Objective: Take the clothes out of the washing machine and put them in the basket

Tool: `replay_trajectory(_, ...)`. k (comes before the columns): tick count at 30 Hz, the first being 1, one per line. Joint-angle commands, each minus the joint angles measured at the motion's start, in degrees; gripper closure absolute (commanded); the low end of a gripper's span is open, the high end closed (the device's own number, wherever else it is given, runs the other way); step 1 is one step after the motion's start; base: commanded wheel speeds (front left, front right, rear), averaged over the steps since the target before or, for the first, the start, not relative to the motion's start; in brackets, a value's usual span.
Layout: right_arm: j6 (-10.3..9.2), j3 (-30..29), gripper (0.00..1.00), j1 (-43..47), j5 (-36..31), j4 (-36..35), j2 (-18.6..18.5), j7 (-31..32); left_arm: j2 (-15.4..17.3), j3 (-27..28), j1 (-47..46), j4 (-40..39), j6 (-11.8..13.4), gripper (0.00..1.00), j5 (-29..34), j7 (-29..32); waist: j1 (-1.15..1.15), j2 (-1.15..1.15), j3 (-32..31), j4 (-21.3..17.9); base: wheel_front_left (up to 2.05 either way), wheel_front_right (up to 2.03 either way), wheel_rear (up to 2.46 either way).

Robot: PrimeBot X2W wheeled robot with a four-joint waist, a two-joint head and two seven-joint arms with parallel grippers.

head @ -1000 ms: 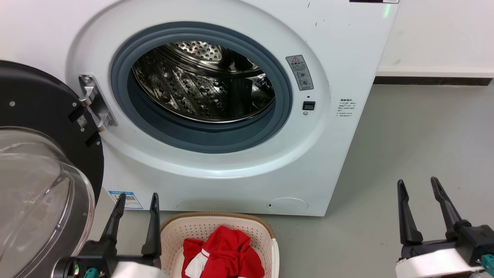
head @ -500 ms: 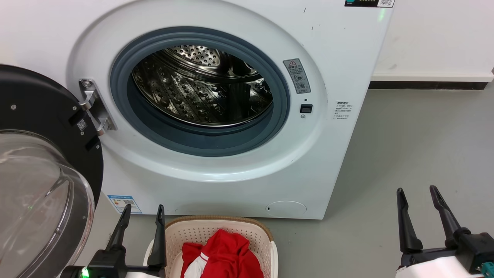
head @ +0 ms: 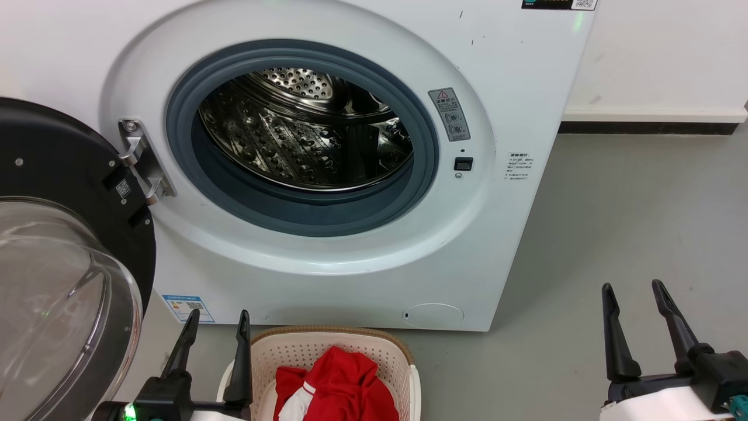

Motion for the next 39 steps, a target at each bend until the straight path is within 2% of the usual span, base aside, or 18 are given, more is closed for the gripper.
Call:
replay_trajectory(1, -0.04, 0.0, 0.00, -0.6, -0.4, 0.1, 0.0, -0.1, -0.1, 0.1, -0.6, 0.0, -0.3, 0.00, 0.2, -0.1, 0.00, -0.01, 0.0, 0.0, 0.00, 0.00, 0.00)
replay_trajectory(14, -0.04, 0.0, 0.00, -0.7, -0.4, -0.2, 0.0, -0.1, -0.2, 0.3, -0.8, 0.8, -0.4, 0.00, -0.3, -0.1, 0.00, -0.01, 0.3, -0.4, 0.00, 0.00, 0.00)
replay_trajectory(15, 0.00, 0.0, 1.00, -0.2, -0.1, 0.1, 0.0, 0.0, -0.1, 0.2, -0.2, 0.8, -0.4, 1.00, -0.2, 0.0, 0.00, -0.01, 0.3, -0.4, 0.00, 0.00, 0.00)
replay_trajectory(19, 0.00, 0.3, 1.00, 0.7, 0.8, 1.9, 0.1, 0.2, -0.2, 0.2, 0.4, 3.0, -0.4, 1.00, -1.0, 0.5, 0.00, -0.01, 0.3, -0.4, 0.00, 0.00, 0.00)
replay_trajectory(39, -0.01, 0.7, 1.00, -2.6, 24.8, 5.0, -0.9, 4.7, -0.2, 1.7, -3.2, 5.4, -1.2, 1.00, -23.9, 6.0, 0.00, -0.01, 0.4, -0.5, 0.00, 0.00, 0.00)
